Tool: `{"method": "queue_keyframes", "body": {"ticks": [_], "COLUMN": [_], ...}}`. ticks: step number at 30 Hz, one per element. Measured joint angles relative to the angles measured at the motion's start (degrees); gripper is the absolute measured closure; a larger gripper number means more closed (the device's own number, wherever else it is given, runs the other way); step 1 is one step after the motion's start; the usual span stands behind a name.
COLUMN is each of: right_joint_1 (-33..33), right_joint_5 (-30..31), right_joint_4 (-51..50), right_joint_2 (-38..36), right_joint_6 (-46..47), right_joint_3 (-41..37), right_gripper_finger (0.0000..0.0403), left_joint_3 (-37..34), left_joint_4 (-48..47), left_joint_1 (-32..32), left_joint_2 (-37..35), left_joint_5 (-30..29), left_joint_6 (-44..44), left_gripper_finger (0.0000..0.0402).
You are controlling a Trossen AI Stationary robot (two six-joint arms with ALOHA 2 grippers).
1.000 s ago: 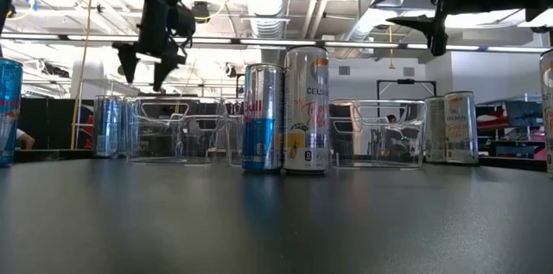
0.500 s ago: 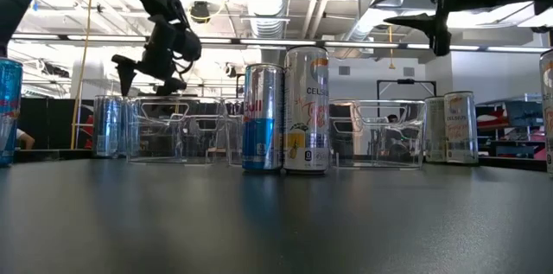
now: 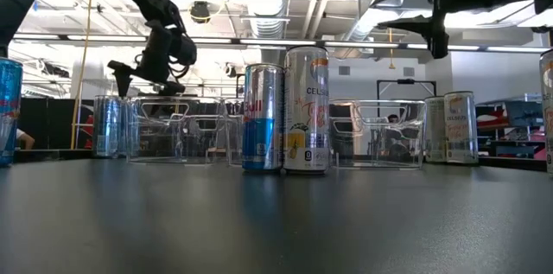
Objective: Sort soda cans
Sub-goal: Put the top blue soda can into the left transparent bin
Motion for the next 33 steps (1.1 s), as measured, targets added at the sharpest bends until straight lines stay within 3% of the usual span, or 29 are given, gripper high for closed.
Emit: {"method": "queue_keyframes", "body": {"ticks": [14, 21, 24, 29, 33], "right_joint_1": [3.13, 3.24, 3.24, 3.31, 3.76], "right_joint_5": [5.5, 5.53, 5.6, 7.28, 8.99], "right_joint_4": [1.24, 1.29, 1.29, 1.29, 1.33], "right_joint_2": [-0.01, -0.01, -0.01, -0.01, -0.01], "right_joint_6": [-1.16, -0.59, -0.59, -0.57, -0.59], "right_joint_3": [0.02, 0.02, 0.02, 0.04, 0.07], "right_gripper_finger": [0.0132, 0.0132, 0.0132, 0.0132, 0.0132], "left_joint_3": [-0.83, -0.83, -0.83, -0.83, -1.91], "left_joint_4": [-0.82, 0.79, 0.41, -1.98, -1.13], "left_joint_1": [-0.45, -2.02, -2.32, -1.79, -1.54], "left_joint_2": [0.01, -0.04, -0.04, -0.04, -0.04], "left_joint_5": [4.35, 11.54, 10.36, 2.96, 1.98], "left_joint_6": [4.4, 8.8, 10.37, 10.45, 11.64], "left_gripper_finger": [0.002, 0.002, 0.002, 0.0024, 0.0059]}}
